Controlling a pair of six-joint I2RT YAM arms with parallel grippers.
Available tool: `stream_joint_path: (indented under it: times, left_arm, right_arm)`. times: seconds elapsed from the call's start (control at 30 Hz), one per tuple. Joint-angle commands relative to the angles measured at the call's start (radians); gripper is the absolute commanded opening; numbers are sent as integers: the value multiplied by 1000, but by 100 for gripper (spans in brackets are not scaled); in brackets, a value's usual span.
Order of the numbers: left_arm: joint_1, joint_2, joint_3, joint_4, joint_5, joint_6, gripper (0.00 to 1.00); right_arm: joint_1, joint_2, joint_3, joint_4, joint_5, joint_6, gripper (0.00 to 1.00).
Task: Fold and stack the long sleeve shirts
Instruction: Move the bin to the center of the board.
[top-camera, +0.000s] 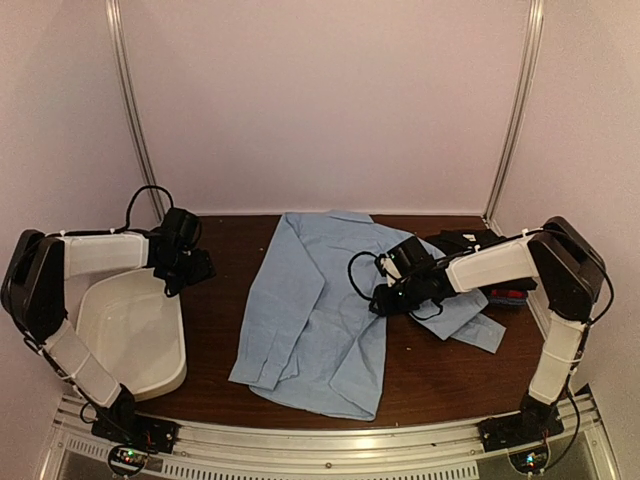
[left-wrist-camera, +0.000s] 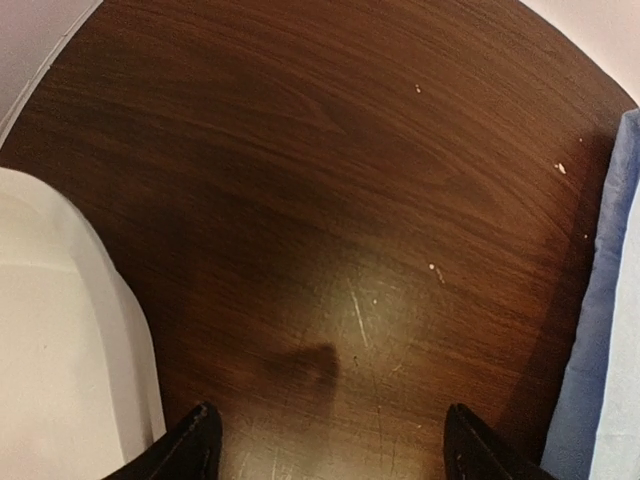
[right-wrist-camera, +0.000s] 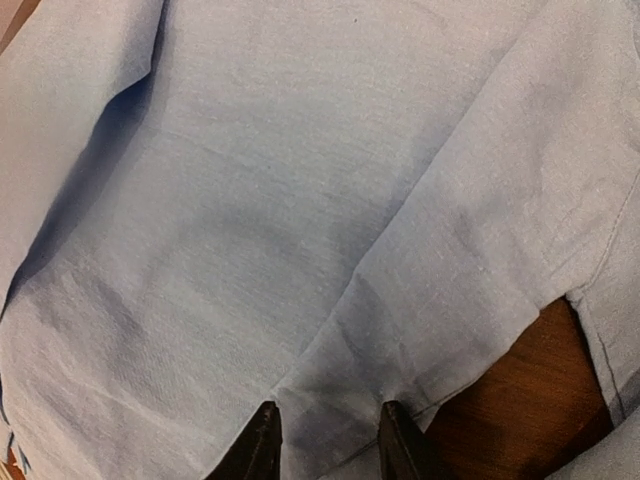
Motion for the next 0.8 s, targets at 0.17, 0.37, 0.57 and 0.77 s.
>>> stream_joint_path:
  times: [0.17,0.37,0.57,0.77]
  left_arm:
    - [6,-158,-9,-162,-38,13,81]
    - [24,-228,-28,-199,-116,-47,87]
    - [184,-214,-75,-157,-62,-70,90]
    - [348,-59,-49,-26,57,3,95]
  right_arm:
    - [-1,-33,16,-23,3,-6,36]
    - [-2,-13,43,-33,-7,-11,36]
    - [-1,-10,47,-32,-17,-14,36]
    - [0,-18,38,-28,-22,-14,36]
